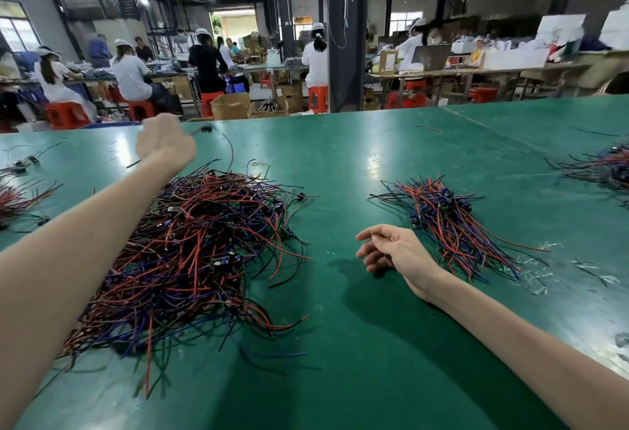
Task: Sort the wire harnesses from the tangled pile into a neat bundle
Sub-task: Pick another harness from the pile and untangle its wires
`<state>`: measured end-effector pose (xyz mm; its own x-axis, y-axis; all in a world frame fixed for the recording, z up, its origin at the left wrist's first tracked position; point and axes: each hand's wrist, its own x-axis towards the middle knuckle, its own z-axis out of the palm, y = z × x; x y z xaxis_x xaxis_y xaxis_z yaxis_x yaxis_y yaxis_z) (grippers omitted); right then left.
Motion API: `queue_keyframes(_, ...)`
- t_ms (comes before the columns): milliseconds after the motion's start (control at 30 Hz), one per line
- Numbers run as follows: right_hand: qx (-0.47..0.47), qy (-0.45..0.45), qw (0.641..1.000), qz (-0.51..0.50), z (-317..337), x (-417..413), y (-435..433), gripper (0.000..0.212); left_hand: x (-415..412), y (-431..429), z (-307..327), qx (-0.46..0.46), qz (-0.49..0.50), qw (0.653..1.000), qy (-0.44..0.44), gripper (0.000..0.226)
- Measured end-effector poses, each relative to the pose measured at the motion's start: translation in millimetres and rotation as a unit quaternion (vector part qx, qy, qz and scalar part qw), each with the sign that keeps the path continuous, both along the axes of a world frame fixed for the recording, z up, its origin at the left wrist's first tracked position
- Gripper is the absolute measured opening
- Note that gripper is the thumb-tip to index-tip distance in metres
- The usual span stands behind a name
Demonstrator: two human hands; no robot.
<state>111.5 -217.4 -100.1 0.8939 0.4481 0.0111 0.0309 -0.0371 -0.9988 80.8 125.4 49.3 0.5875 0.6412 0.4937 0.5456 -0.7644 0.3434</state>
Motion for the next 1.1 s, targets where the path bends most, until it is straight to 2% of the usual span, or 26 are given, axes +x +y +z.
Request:
queue_keyframes(67,0.001,0.003,1.000,-0.002,0,0,1,0.029,-1,-9,11,-0.015,-0.075,0.995,-0.064,0.019)
queue_keyframes(133,0.009,0.009,1.000,-0.006,2,0,1,0.028,-4,-29,12,-0.114,-0.174,0.973,-0.098,0.012)
queue_keyframes(233,0.045,0.020,0.999,0.003,5,-1,1,0.018,-16,-77,-4,-0.228,-0.286,0.926,-0.097,0.011)
queue_keyframes(367,0.103,0.028,0.994,0.028,11,-4,0,0.016,-31,-139,-46,-0.263,-0.370,0.889,-0.054,0.012)
queue_keyframes(500,0.145,0.013,0.989,0.032,17,-7,2,0.037,-39,-173,-84,-0.276,-0.398,0.873,-0.054,0.010)
queue_keyframes(567,0.159,0.000,0.987,0.011,17,-6,3,0.041,-41,-181,-96,-0.308,-0.399,0.862,-0.051,0.013)
queue_keyframes(667,0.166,-0.034,0.985,-0.009,17,-4,1,0.034,-44,-185,-108,-0.363,-0.398,0.842,-0.034,0.021)
queue_keyframes(833,0.166,-0.058,0.984,-0.033,15,0,0,0.009,-55,-186,-121,-0.448,-0.411,0.794,0.010,0.018)
queue_keyframes(967,0.144,-0.033,0.988,-0.033,16,-1,0,0.011,-58,-186,-123,-0.519,-0.417,0.746,0.028,0.012)
queue_keyframes(1100,0.125,-0.020,0.992,-0.006,16,-5,2,0.009,-60,-190,-125,-0.539,-0.434,0.722,0.020,0.001)
